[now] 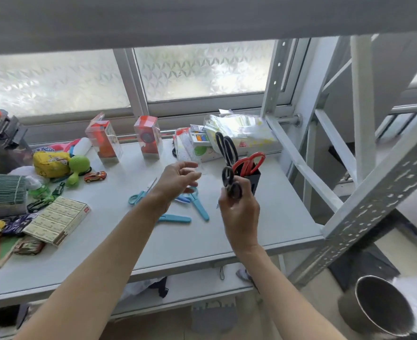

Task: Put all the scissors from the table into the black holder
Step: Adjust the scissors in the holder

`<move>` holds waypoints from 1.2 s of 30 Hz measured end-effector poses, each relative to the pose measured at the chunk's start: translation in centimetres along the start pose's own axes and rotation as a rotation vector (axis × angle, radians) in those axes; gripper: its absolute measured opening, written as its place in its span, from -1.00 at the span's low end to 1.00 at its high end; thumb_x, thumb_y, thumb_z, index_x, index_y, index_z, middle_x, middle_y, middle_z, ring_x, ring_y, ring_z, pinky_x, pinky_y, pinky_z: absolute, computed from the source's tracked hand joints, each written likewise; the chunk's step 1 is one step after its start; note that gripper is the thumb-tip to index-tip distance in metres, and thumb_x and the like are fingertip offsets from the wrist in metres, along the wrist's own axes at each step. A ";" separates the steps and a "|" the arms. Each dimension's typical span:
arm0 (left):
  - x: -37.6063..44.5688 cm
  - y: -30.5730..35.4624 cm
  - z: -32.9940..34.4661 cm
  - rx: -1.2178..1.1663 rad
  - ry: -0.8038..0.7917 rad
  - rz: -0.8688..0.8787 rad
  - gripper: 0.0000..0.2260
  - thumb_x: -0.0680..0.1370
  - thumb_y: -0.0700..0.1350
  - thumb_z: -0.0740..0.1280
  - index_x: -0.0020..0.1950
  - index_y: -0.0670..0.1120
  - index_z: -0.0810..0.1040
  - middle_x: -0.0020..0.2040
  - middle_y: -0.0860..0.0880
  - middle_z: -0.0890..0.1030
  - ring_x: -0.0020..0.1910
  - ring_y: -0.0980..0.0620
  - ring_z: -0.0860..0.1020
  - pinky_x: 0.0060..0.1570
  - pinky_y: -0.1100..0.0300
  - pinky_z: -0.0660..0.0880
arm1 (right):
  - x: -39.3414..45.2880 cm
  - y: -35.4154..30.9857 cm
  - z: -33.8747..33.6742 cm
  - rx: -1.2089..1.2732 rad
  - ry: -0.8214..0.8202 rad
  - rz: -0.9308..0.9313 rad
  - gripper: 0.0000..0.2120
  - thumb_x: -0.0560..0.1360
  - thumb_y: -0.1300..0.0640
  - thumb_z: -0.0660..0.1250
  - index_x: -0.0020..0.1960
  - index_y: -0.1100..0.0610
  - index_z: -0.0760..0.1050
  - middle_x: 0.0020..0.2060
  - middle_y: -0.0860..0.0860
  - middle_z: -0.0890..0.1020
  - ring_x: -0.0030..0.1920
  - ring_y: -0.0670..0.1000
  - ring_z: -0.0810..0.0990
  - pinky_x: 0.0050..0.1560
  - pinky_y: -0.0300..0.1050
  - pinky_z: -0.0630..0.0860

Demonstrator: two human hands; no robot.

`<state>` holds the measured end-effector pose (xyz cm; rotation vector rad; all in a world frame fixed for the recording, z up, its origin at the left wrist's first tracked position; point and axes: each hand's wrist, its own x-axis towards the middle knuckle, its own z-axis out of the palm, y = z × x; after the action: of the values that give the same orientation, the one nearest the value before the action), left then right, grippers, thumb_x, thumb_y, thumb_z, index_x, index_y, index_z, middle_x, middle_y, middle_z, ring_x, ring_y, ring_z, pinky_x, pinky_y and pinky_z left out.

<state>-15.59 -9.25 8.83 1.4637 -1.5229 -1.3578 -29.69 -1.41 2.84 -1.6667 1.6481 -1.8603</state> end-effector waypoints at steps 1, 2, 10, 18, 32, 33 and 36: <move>0.5 -0.1 1.0 0.047 -0.027 0.016 -0.60 0.55 -0.17 0.39 0.38 -0.16 0.46 0.14 -0.15 0.59 -0.06 -0.02 0.59 -0.12 0.22 0.59 | 0.1 0.1 -1.2 -0.003 0.055 0.034 -0.80 0.52 0.28 0.34 0.06 0.10 0.37 -0.23 0.05 0.59 -0.27 -0.05 0.56 -0.20 -0.33 0.53; 0.9 -0.1 2.0 0.095 -0.049 0.033 -0.51 0.53 -0.17 0.42 0.44 -0.14 0.40 0.21 -0.15 0.56 0.01 -0.03 0.59 -0.10 0.21 0.58 | 0.4 0.1 -2.4 -0.013 0.118 0.051 -0.78 0.52 0.28 0.36 0.05 0.10 0.37 -0.23 0.07 0.60 -0.26 -0.07 0.56 -0.18 -0.35 0.52; 5.3 -0.7 8.1 0.338 -0.143 0.046 -0.06 0.31 -0.04 0.60 0.56 -0.11 0.17 0.50 -0.13 0.31 0.48 -0.13 0.31 0.46 -0.04 0.28 | 6.2 0.0 -5.6 -0.069 0.329 -0.019 -0.85 0.53 0.29 0.34 0.06 0.24 0.42 -0.19 0.06 0.60 -0.23 -0.13 0.54 -0.11 -0.45 0.46; 5.5 -1.4 9.2 0.339 -0.013 0.206 -0.41 0.34 -0.02 0.58 0.28 -0.06 0.42 0.21 -0.05 0.57 0.17 -0.04 0.52 0.23 0.05 0.48 | 9.2 1.5 -4.4 -0.166 0.163 -0.056 -0.91 0.52 0.29 0.33 0.00 0.24 0.43 -0.23 0.07 0.62 -0.25 0.02 0.59 -0.16 -0.46 0.41; 5.5 -2.1 9.4 0.321 0.014 0.273 -0.37 0.33 -0.05 0.57 0.33 -0.02 0.39 0.04 0.08 0.56 0.08 0.01 0.55 0.11 0.15 0.49 | 10.4 3.0 -2.8 -0.262 0.054 -0.079 -0.89 0.52 0.27 0.34 0.01 0.24 0.43 -0.21 -0.02 0.49 -0.23 -0.16 0.38 -0.18 -0.48 0.36; 5.7 -2.2 9.4 0.344 0.009 0.269 -0.42 0.34 -0.03 0.56 0.31 -0.02 0.45 0.06 0.08 0.58 0.09 0.03 0.55 0.10 0.20 0.45 | 10.6 3.2 -2.6 -0.257 0.022 -0.074 -0.88 0.53 0.25 0.35 0.01 0.22 0.43 -0.20 0.00 0.52 -0.23 -0.13 0.42 -0.16 -0.46 0.39; 5.9 -2.5 9.3 0.387 -0.001 0.231 -0.60 0.37 0.01 0.54 0.17 -0.02 0.63 0.10 0.05 0.65 0.10 0.05 0.53 0.08 0.24 0.40 | 11.1 4.1 -2.2 -0.251 -0.086 0.005 -0.90 0.54 0.18 0.35 0.01 0.16 0.45 -0.21 0.01 0.57 -0.24 -0.02 0.54 -0.13 -0.15 0.56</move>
<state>-24.61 -12.25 2.65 1.4488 -1.9673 -0.9654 -37.64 -9.48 6.93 -1.8046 1.9123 -1.6098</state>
